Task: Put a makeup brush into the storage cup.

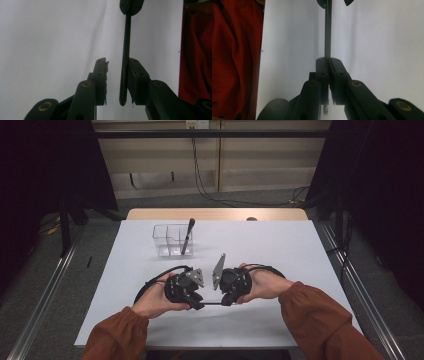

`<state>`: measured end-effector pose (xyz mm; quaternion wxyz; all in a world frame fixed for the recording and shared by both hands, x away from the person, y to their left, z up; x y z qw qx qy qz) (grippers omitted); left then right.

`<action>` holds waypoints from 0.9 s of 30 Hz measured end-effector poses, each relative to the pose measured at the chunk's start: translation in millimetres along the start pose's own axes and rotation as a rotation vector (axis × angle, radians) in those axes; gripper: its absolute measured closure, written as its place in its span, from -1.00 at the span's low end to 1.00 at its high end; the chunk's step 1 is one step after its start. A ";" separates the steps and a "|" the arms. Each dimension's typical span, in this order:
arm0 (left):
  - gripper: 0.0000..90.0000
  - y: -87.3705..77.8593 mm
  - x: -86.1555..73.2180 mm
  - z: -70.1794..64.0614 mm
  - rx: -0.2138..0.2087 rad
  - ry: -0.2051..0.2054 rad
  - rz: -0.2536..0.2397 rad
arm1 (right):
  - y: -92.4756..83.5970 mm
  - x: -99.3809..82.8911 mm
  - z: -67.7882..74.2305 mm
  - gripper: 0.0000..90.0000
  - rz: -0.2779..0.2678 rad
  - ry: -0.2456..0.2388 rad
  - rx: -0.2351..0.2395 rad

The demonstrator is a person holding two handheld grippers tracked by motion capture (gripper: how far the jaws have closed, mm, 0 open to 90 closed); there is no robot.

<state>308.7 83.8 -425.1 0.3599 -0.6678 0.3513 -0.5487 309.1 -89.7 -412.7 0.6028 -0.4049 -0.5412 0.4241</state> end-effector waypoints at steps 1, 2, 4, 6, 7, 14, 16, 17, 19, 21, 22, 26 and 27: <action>0.65 1.4 0.5 -1.4 0.010 -0.006 -0.010 | 0.3 -0.4 -0.5 0.92 -0.001 -0.004 0.001; 0.69 1.6 0.8 -1.2 0.005 0.000 -0.015 | 0.6 -0.7 -0.5 0.92 0.001 -0.005 -0.002; 0.76 1.6 1.2 -0.6 -0.002 -0.002 -0.016 | 1.2 -1.6 -1.3 0.93 -0.001 -0.004 -0.002; 0.79 2.1 1.4 -0.1 -0.005 -0.007 -0.020 | 1.4 -2.6 -1.4 0.92 -0.001 0.006 -0.006; 0.76 2.1 1.7 0.5 -0.001 -0.008 -0.013 | 1.3 -3.0 -1.6 0.92 -0.002 0.001 -0.008; 0.84 3.7 3.2 -1.4 -0.011 0.000 -0.032 | 0.8 -3.4 -1.4 0.92 -0.022 -0.014 -0.028; 0.85 4.2 3.0 -1.0 -0.014 -0.005 -0.034 | 0.5 -4.0 -0.8 0.92 -0.024 -0.008 -0.028; 0.87 4.6 3.0 -1.0 -0.020 -0.002 -0.031 | 0.4 -4.2 -1.1 0.92 -0.025 -0.011 -0.028; 0.87 5.5 3.5 -1.2 -0.025 -0.003 -0.026 | 0.6 -4.4 -0.9 0.92 -0.018 -0.014 -0.030; 0.89 6.1 3.0 -1.4 -0.032 -0.001 -0.026 | 1.1 -5.1 -0.4 0.91 -0.022 -0.020 -0.030; 0.89 6.5 2.5 -1.0 -0.043 -0.001 -0.022 | 1.4 -5.3 -0.2 0.91 -0.025 -0.025 -0.037; 0.90 6.5 0.2 1.2 -0.040 -0.001 -0.030 | 2.6 -5.6 -0.4 0.90 -0.046 -0.031 -0.047; 0.90 6.0 0.2 1.0 -0.036 -0.004 -0.029 | 2.3 -6.0 -0.9 0.88 -0.050 -0.027 -0.053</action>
Point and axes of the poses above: each handheld gripper's, and its own axes: y roughly forward along the jaws, x roughly out of its top, z roughly to its left, the point moved 1 cm from there along y, roughly forward along the jaws, and after that the axes turned 1 degree about -x, right-handed, at the moved point
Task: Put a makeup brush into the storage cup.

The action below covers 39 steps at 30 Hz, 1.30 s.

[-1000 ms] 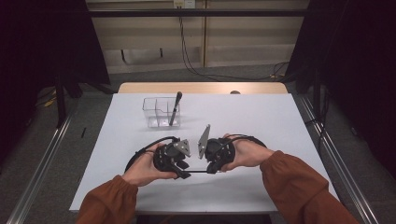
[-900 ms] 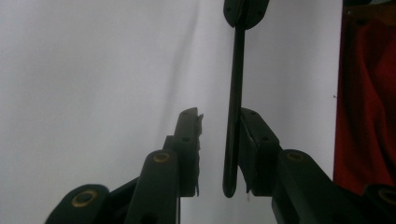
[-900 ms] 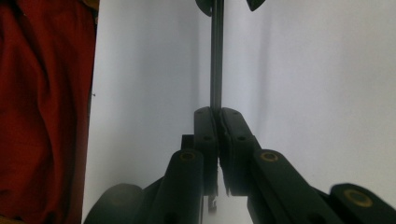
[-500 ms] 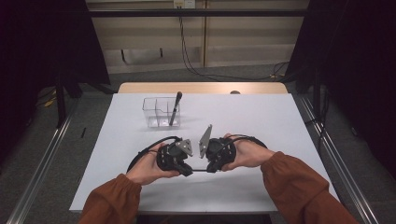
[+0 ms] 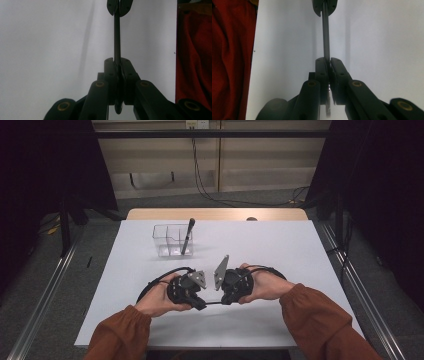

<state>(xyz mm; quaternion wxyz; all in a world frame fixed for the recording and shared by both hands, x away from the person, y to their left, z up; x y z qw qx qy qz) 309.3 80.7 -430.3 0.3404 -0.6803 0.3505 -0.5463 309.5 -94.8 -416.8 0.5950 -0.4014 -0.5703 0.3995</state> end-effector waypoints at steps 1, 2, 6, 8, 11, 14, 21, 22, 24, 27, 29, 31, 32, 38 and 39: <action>0.90 -0.3 0.0 -0.1 0.008 0.000 -0.002 | -0.4 -0.7 -1.1 0.86 -0.009 0.005 0.002; 0.90 -1.2 -0.1 0.3 0.008 -0.003 -0.005 | -0.6 -1.1 -1.6 0.83 -0.018 0.008 -0.001; 0.90 -1.8 -1.2 0.8 0.010 -0.007 -0.001 | -1.4 -3.0 -1.2 0.76 -0.033 0.024 -0.004; 0.90 -1.7 -1.5 0.8 0.009 -0.012 -0.005 | -1.2 -4.0 -2.0 0.73 -0.052 0.015 -0.006; 0.90 -2.4 -3.6 1.7 0.007 -0.022 -0.014 | -1.6 -6.5 -2.9 0.61 -0.066 0.030 -0.010; 0.90 -3.8 -5.7 2.1 0.009 -0.023 -0.014 | -2.9 -9.7 -3.1 0.51 -0.085 0.041 -0.023; 0.90 -7.1 -11.7 1.7 0.021 -0.020 -0.016 | -6.3 -19.0 -4.5 -0.05 -0.117 0.101 -0.053; 0.90 -7.9 -12.6 1.5 0.021 -0.025 -0.023 | -6.8 -20.4 -5.3 -0.12 -0.130 0.100 -0.051; 0.90 -10.0 -14.6 2.1 0.024 -0.027 -0.030 | -9.0 -23.5 -5.9 -0.23 -0.144 0.119 -0.055; 0.90 -10.9 -17.6 2.1 0.025 -0.039 -0.038 | -10.7 -27.5 -6.2 -0.35 -0.159 0.140 -0.065; 0.90 -11.4 -19.3 1.4 0.027 -0.036 -0.043 | -10.8 -30.3 -6.5 -0.47 -0.174 0.148 -0.072; 0.90 -12.6 -20.2 -0.2 0.026 -0.030 -0.054 | -10.9 -32.7 -5.8 -0.56 -0.200 0.163 -0.076; 0.90 -13.3 -20.4 -0.7 0.023 -0.030 -0.059 | -11.2 -33.8 -5.9 -0.61 -0.203 0.163 -0.082; 0.90 -17.3 -25.6 -0.9 0.027 -0.056 -0.081 | -13.0 -40.6 -6.6 -0.81 -0.222 0.217 -0.091; 0.89 -17.6 -27.0 -0.4 0.024 -0.056 -0.082 | -13.8 -41.3 -6.7 -0.82 -0.224 0.222 -0.090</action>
Point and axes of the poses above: each handheld gripper's, and its own axes: y roughly forward along the jaws, x roughly out of its top, z roughly to its left, the point moved 1 cm from there along y, roughly forward along the jaws, and after that the axes turned 1 degree about -x, right-handed, at the moved point
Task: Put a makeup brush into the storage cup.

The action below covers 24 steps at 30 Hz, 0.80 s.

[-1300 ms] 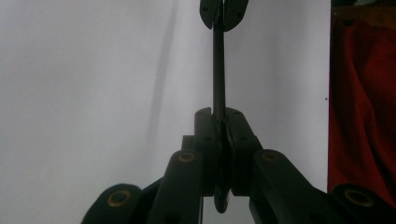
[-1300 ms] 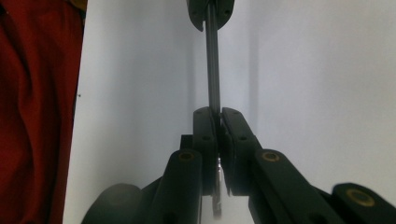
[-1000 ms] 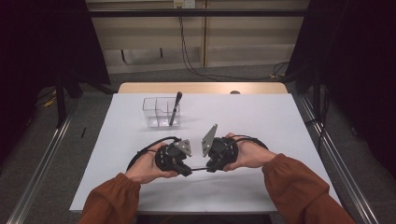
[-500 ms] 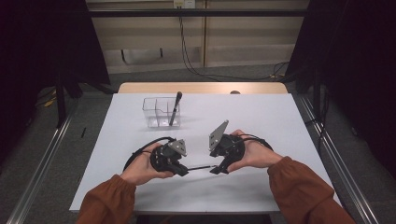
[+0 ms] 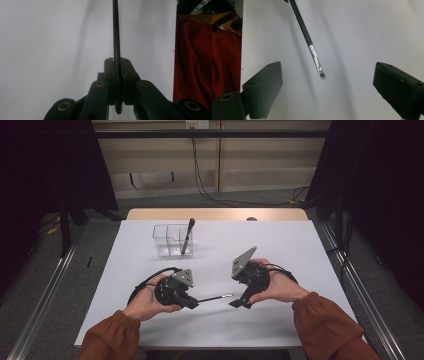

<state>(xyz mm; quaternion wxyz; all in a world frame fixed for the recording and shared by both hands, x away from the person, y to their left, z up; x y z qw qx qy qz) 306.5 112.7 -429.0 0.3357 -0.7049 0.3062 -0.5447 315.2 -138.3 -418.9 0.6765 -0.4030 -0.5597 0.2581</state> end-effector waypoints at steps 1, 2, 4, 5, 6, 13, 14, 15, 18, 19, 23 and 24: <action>0.90 -0.4 -1.5 -0.4 0.005 -0.003 -0.003 | -1.3 -0.4 -0.1 -0.83 -0.006 0.003 -0.003; 0.89 -1.1 -2.8 -0.9 0.010 -0.002 -0.009 | -2.8 -1.1 0.3 -0.85 -0.009 0.006 -0.005; 0.89 -3.1 -6.3 -3.3 0.006 0.006 -0.014 | -6.1 -2.8 0.6 -0.88 -0.020 0.012 -0.011; 0.89 -4.4 -8.3 -4.2 0.010 0.007 -0.019 | -7.6 -3.9 0.5 -0.88 -0.023 0.020 -0.013; 0.89 -5.6 -10.6 -4.7 0.006 0.001 -0.025 | -8.7 -5.3 0.2 -0.88 -0.024 0.024 -0.021; 0.89 -12.5 -23.9 -3.9 0.029 -0.035 -0.068 | -10.9 -15.1 -0.9 -0.93 -0.060 0.068 -0.058; 0.89 -12.9 -25.3 -4.4 0.025 -0.041 -0.073 | -10.8 -16.6 -1.1 -0.93 -0.059 0.069 -0.059; 0.89 -12.7 -26.8 -5.7 0.025 -0.045 -0.077 | -10.5 -18.1 -1.3 -0.93 -0.054 0.070 -0.062; 0.89 -12.1 -29.5 -8.1 0.028 -0.048 -0.085 | -9.7 -22.4 -3.5 -0.92 -0.059 0.097 -0.082; 0.89 -12.2 -30.7 -8.3 0.032 -0.052 -0.090 | -9.6 -24.1 -4.0 -0.92 -0.063 0.103 -0.080; 0.89 -13.7 -35.0 -7.8 0.036 -0.073 -0.112 | -10.5 -31.7 -4.5 -0.92 -0.076 0.113 -0.065; 0.89 -14.7 -37.0 -7.2 0.033 -0.075 -0.120 | -10.6 -33.9 -4.4 -0.92 -0.078 0.119 -0.059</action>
Point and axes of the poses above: each handheld gripper's, and its own axes: y roughly forward along the jaws, x roughly out of its top, z roughly to its left, the point moved 1 cm from there along y, roughly forward along the jaws, and after that the axes turned 1 degree about -x, right-handed, at the moved point
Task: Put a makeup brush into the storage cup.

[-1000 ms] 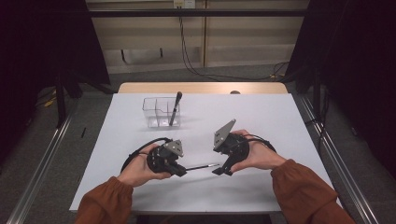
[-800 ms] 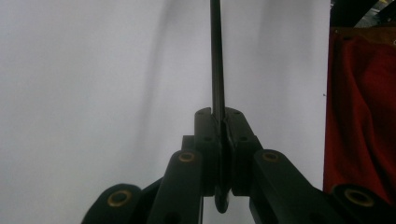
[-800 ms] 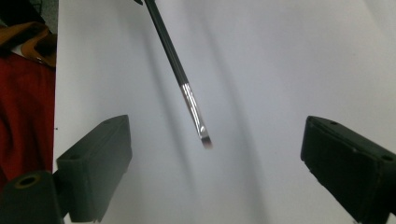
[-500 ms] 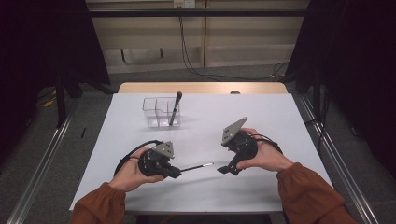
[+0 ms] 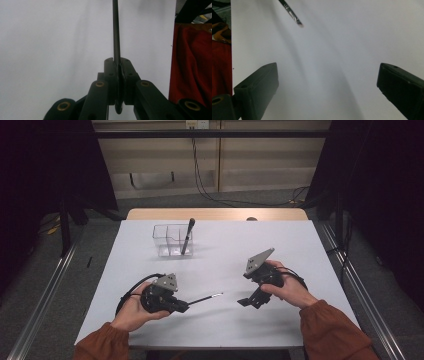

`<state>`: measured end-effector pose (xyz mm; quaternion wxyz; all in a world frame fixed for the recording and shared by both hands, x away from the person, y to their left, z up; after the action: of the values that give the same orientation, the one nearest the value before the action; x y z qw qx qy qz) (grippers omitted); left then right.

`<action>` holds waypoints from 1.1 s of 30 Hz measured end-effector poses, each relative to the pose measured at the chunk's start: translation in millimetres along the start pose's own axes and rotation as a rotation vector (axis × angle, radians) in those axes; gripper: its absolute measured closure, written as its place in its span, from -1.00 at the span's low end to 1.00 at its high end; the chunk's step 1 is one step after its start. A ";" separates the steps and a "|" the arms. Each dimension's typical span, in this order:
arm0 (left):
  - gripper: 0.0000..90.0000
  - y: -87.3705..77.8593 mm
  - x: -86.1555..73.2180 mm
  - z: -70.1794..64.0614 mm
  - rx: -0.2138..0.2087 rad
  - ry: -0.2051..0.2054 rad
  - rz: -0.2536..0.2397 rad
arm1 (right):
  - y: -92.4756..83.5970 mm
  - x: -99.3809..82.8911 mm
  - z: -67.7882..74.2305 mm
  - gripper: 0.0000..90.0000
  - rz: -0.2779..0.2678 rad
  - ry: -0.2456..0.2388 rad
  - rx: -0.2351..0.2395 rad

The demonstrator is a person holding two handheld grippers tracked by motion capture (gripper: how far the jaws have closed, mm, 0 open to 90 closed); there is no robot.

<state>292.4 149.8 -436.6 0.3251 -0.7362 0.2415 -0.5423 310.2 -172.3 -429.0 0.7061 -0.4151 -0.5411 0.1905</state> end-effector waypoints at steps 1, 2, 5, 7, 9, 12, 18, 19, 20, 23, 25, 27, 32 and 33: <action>0.89 0.2 -1.4 -0.2 0.000 -0.013 -0.023 | -0.6 -2.6 -0.4 -0.92 -0.003 0.001 0.008; 0.89 0.3 -2.9 0.1 -0.003 -0.024 -0.043 | -1.6 -4.9 -0.4 -0.92 -0.010 0.006 0.007; 0.89 0.5 -5.2 0.7 0.007 -0.029 -0.066 | -4.1 -9.8 -0.1 -0.93 -0.032 0.031 -0.012; 0.89 -0.7 -5.5 1.3 0.005 -0.033 -0.083 | -5.2 -13.3 0.9 -0.93 -0.043 0.044 -0.018; 0.89 -2.2 -5.8 1.5 0.011 -0.043 -0.103 | -5.2 -17.1 2.3 -0.93 -0.057 0.052 -0.017; 0.89 -3.6 -7.0 1.8 0.013 -0.056 -0.126 | -4.4 -21.6 3.6 -0.93 -0.081 0.058 -0.033; 0.89 -4.7 -7.0 0.6 0.036 -0.056 -0.145 | -2.4 -29.9 1.5 -0.93 -0.129 0.096 -0.040; 0.89 -4.9 -7.0 0.3 0.037 -0.052 -0.145 | -3.3 -30.8 1.2 -0.92 -0.142 0.104 -0.044; 0.89 -5.1 -6.9 -0.3 0.041 -0.048 -0.150 | -4.1 -31.3 1.5 -0.92 -0.151 0.108 -0.047; 0.89 -4.5 -7.3 -1.4 0.044 -0.051 -0.174 | -7.2 -33.0 2.8 -0.92 -0.191 0.122 -0.058; 0.89 -3.5 -7.9 -1.5 0.035 -0.066 -0.182 | -7.7 -33.6 4.8 -0.92 -0.206 0.128 -0.052; 0.89 -2.2 -8.0 -2.2 0.037 -0.063 -0.186 | -7.2 -34.8 7.9 -0.92 -0.209 0.112 -0.051; 0.89 1.0 -7.9 -3.9 0.038 -0.064 -0.219 | -5.5 -37.9 11.3 -0.92 -0.243 0.137 -0.065; 0.89 1.2 -7.7 -3.9 0.031 -0.064 -0.230 | -5.8 -38.1 12.0 -0.92 -0.255 0.144 -0.058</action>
<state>286.4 153.6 -441.7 0.2797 -0.7708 0.1363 -0.5559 285.1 -198.5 -446.6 0.7491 -0.3758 -0.5430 0.0531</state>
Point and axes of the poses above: each handheld gripper's, and its own axes: y roughly forward along the jaws, x roughly out of its top, z roughly to its left, the point moved 1 cm from there along y, roughly forward along the jaws, and after that the axes turned 1 degree about -x, right-handed, at the moved point
